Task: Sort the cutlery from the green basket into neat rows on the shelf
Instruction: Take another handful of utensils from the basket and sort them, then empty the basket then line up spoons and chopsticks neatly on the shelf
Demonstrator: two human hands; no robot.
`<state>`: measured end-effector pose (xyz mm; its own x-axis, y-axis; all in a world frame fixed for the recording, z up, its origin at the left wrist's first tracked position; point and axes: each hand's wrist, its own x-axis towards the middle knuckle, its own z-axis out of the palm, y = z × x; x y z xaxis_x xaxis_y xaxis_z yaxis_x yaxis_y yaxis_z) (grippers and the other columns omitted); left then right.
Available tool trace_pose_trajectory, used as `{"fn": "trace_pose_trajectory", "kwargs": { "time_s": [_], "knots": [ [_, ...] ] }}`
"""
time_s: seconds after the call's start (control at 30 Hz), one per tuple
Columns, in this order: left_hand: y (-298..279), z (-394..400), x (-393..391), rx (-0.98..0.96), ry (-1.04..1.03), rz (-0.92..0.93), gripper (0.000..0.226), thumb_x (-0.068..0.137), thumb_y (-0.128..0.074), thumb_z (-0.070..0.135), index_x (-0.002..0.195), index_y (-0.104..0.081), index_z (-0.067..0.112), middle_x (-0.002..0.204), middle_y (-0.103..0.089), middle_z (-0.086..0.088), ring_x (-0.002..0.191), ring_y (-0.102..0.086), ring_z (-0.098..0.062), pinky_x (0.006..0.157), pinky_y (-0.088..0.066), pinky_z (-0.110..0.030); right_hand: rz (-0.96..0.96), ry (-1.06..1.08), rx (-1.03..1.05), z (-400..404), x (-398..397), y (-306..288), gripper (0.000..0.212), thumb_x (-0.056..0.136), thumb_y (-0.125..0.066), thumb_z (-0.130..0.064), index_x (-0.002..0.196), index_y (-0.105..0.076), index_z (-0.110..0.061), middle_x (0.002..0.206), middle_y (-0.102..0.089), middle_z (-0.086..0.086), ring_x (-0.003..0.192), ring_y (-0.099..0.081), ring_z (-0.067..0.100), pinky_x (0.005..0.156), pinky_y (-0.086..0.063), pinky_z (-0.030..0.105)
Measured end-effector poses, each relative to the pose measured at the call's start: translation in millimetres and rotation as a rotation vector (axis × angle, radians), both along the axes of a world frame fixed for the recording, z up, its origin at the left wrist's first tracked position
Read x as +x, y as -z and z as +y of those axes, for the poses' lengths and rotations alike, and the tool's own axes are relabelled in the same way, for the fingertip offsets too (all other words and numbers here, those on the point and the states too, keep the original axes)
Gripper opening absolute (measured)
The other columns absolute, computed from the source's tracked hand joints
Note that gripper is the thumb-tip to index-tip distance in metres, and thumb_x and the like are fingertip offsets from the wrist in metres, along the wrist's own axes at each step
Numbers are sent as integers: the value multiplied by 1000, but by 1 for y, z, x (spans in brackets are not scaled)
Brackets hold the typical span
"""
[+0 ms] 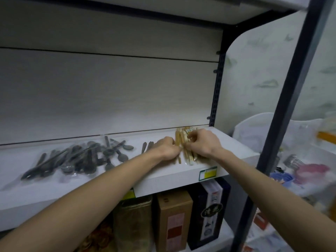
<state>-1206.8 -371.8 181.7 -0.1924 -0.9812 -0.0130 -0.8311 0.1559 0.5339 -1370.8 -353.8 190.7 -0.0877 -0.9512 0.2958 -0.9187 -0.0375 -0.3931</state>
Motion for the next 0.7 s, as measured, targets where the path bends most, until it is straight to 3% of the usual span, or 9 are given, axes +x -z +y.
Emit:
{"fn": "trace_pose_trajectory", "kwargs": {
  "time_s": [0.1,0.27,0.33,0.43,0.57,0.7],
  "knots": [
    [1,-1,-2,-140,43,-139,46,98,-50,47,136,-57,21,140,-57,-1,128,-54,-28,92,-34,-38,42,-51,-58,-5,-1,14,24,81,-64,-40,94,-76,-25,91,-75,-5,89,-67,20,77,-56,34],
    [10,-7,5,-243,89,-210,36,96,-52,47,109,-70,19,113,-67,-2,107,-62,-29,81,-48,-38,112,-76,-153,-12,-4,24,26,89,-54,-33,90,-78,-24,89,-75,0,93,-61,27,73,-50,34],
    [13,-3,10,-378,93,-281,38,98,-47,47,117,-68,21,121,-61,-4,113,-58,-29,90,-47,-41,149,-85,-176,-10,-2,20,28,93,-50,-28,91,-77,-21,92,-75,5,94,-61,31,74,-46,35],
    [13,3,24,-599,118,-411,42,102,-41,45,127,-62,19,130,-55,-3,121,-49,-26,101,-36,-42,145,-109,-234,-3,5,12,32,97,-48,-32,110,-75,-21,114,-73,5,112,-58,32,90,-47,39],
    [0,29,62,-734,93,-274,40,101,-43,44,127,-62,20,132,-54,0,125,-48,-23,105,-30,-39,91,-134,-375,15,39,5,41,95,-53,-34,131,-63,-16,133,-63,5,129,-47,28,106,-39,42],
    [-3,99,148,-944,67,-213,39,97,-44,40,123,-63,18,134,-56,-4,125,-50,-22,108,-30,-42,-26,-199,-595,53,122,21,45,91,-56,-32,131,-60,-12,132,-60,8,126,-49,27,106,-36,39]
  ]
}}
